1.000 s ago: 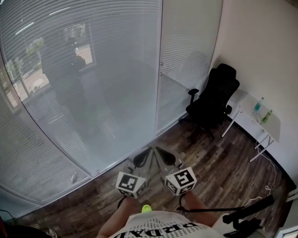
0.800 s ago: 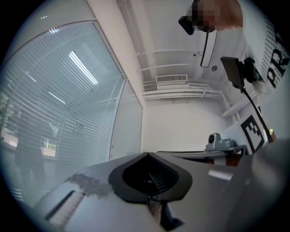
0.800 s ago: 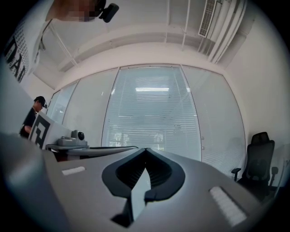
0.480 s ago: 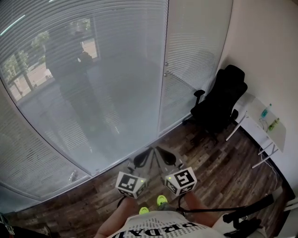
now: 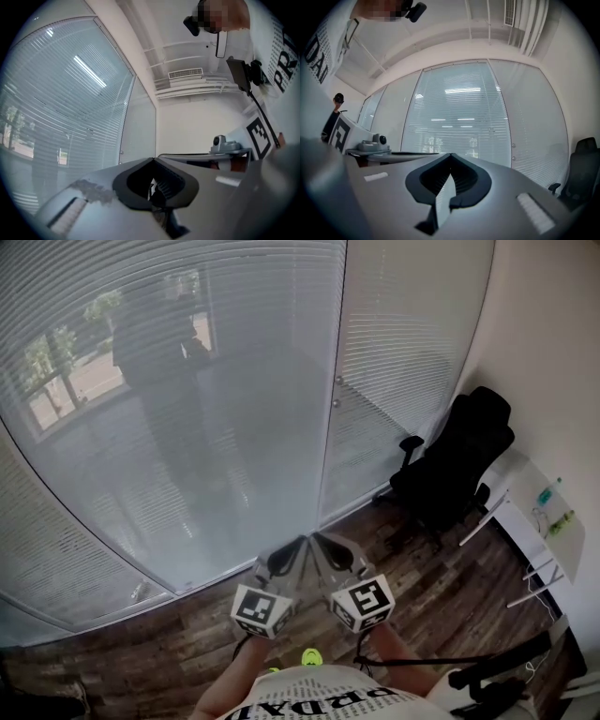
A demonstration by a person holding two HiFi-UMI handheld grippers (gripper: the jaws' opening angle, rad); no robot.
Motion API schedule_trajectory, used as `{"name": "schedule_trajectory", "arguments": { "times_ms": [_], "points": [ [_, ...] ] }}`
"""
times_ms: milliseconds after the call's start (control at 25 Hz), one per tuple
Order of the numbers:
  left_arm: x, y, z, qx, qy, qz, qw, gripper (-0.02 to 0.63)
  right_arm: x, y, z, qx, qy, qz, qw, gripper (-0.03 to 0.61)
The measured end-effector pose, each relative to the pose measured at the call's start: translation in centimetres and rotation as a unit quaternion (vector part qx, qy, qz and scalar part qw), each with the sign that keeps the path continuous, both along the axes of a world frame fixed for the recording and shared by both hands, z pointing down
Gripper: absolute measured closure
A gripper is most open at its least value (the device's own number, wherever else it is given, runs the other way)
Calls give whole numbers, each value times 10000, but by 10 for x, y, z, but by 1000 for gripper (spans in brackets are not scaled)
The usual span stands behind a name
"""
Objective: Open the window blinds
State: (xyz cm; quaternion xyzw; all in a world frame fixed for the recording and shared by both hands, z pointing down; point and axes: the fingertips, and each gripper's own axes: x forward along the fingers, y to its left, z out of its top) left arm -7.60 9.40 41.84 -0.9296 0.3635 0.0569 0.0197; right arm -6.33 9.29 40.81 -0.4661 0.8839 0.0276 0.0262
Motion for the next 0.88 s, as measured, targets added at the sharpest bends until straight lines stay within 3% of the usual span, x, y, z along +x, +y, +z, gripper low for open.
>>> {"name": "schedule_trajectory", "arguments": {
  "times_ms": [520, 880],
  "points": [
    [54, -39, 4, 32, -10, -109, 9999, 623, 54, -36, 8, -4, -49, -17, 10000, 574],
    [59, -84, 4, 39, -8, -60, 10000, 623, 60, -82, 7, -31, -49, 31, 10000, 574]
  ]
}}
